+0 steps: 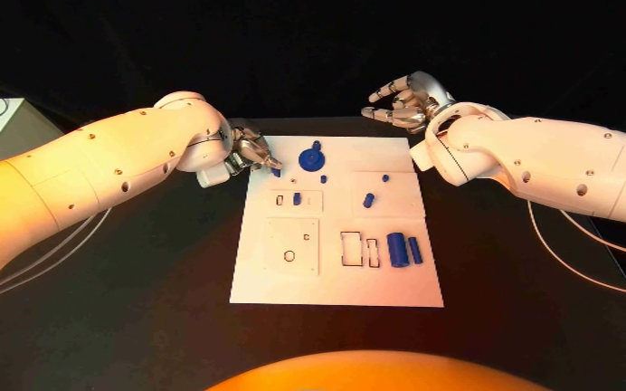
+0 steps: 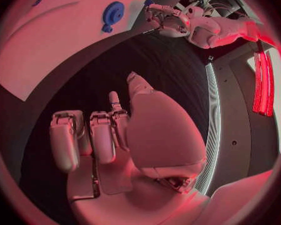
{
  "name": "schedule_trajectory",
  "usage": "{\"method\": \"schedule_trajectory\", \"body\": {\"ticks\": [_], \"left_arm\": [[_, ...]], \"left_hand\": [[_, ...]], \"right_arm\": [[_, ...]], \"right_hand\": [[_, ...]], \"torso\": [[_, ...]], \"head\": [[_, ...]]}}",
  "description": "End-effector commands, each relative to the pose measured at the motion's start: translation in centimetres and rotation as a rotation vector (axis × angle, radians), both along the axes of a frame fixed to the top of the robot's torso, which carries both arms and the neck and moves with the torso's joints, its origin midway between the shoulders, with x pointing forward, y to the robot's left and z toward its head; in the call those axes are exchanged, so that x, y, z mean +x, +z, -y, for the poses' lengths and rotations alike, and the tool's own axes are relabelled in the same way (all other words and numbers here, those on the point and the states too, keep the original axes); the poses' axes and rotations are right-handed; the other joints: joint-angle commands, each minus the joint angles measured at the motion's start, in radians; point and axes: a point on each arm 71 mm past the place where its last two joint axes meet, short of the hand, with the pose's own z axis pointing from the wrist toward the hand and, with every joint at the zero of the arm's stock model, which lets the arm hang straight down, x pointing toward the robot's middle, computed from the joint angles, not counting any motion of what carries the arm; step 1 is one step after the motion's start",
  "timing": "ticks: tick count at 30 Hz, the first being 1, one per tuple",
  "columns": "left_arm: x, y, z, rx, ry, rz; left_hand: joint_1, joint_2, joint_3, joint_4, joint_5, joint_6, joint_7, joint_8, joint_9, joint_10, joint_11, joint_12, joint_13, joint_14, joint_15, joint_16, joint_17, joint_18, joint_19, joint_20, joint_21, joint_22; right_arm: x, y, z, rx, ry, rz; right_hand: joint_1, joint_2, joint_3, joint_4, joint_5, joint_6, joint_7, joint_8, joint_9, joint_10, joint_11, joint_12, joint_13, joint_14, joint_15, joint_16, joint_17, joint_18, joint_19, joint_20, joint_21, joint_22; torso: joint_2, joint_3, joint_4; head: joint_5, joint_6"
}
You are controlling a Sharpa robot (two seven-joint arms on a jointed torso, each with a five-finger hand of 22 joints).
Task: Assemble the parts on the task board
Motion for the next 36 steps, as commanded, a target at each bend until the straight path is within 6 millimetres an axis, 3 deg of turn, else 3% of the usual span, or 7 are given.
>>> {"method": "schedule_trajectory", "body": {"ticks": [1, 6, 15, 25, 36], "left_arm": [[-0.4, 0.5, 0.3, -0.063, -0.007, 0.038], [-1.6, 0.9, 0.1, -0.087, -0.036, 0.062], [-3.2, 0.8, 0.1, -0.083, -0.086, 0.102], [-3.8, 0.0, 0.2, -0.058, -0.107, 0.098], [-4.2, -1.4, 0.6, -0.025, -0.132, 0.056]], "left_hand": [[-0.001, -0.013, 0.199, -0.193, 0.007, 0.011, -0.004, -0.006, 0.0, 0.011, 0.001, 0.005, 0.005, 0.099, -0.008, 0.005, 0.24, -0.007, 0.008, 0.0, 0.005, 0.013], [-0.005, -0.022, 0.206, -0.198, 0.017, 0.023, -0.006, -0.01, -0.002, 0.024, -0.002, 0.008, 0.014, 0.101, -0.01, 0.008, 0.247, -0.009, 0.014, -0.002, 0.009, 0.021], [-0.01, -0.033, 0.213, -0.202, 0.037, 0.038, -0.011, -0.017, -0.004, 0.041, -0.006, 0.012, 0.025, 0.105, -0.014, 0.012, 0.256, -0.012, 0.023, -0.006, 0.016, 0.033], [-0.013, -0.038, 0.217, -0.204, 0.05, 0.047, -0.013, -0.021, -0.005, 0.05, -0.009, 0.014, 0.031, 0.107, -0.017, 0.016, 0.263, -0.014, 0.028, -0.008, 0.019, 0.039], [-0.014, -0.04, 0.218, -0.205, 0.054, 0.049, -0.014, -0.022, -0.005, 0.051, -0.009, 0.013, 0.031, 0.108, -0.018, 0.016, 0.263, -0.013, 0.028, -0.009, 0.019, 0.038]], "right_arm": [[0.0, 0.0, 0.0, -0.005, 0.015, 0.006], [-0.1, 0.0, 0.2, -0.006, 0.012, 0.005], [-0.1, 0.0, 0.4, -0.007, 0.007, 0.004], [-0.2, -0.2, 0.5, -0.007, 0.008, 0.0], [-0.2, -0.3, 0.5, -0.008, 0.008, -0.003]], "right_hand": [[-0.011, -0.002, 0.006, 0.003, -0.002, -0.007, -0.002, 0.007, 0.0, -0.004, 0.0, -0.005, 0.155, 0.079, -0.006, -0.003, 0.164, 0.011, 0.074, -0.002, -0.007, 0.213], [-0.011, -0.002, 0.006, 0.003, -0.002, -0.007, -0.002, 0.007, 0.0, -0.004, 0.0, -0.005, 0.155, 0.079, -0.006, -0.003, 0.164, 0.011, 0.074, -0.002, -0.007, 0.213], [-0.011, -0.002, 0.006, 0.003, -0.002, -0.007, -0.002, 0.007, 0.0, -0.004, 0.0, -0.005, 0.155, 0.079, -0.006, -0.003, 0.164, 0.011, 0.074, -0.002, -0.007, 0.213], [-0.011, -0.002, 0.006, 0.003, -0.002, -0.007, -0.002, 0.007, 0.0, -0.004, 0.0, -0.005, 0.155, 0.079, -0.006, -0.003, 0.164, 0.011, 0.074, -0.002, -0.007, 0.213], [-0.011, -0.002, 0.006, 0.003, -0.002, -0.007, -0.002, 0.007, 0.0, -0.004, 0.0, -0.005, 0.155, 0.079, -0.006, -0.003, 0.164, 0.011, 0.074, -0.002, -0.007, 0.213]], "torso": [[-0.001, 0.0012, 0.0014], [0.001, 0.0008, -0.0008], [0.001, -0.0002, 0.001], [0.001, -0.0008, 0.0003], [0.003, 0.0013, -0.0021]], "head": [[0.0, 0.0], [0.002, 0.002], [0.003, 0.0], [0.005, -0.003], [0.006, -0.01]]}}
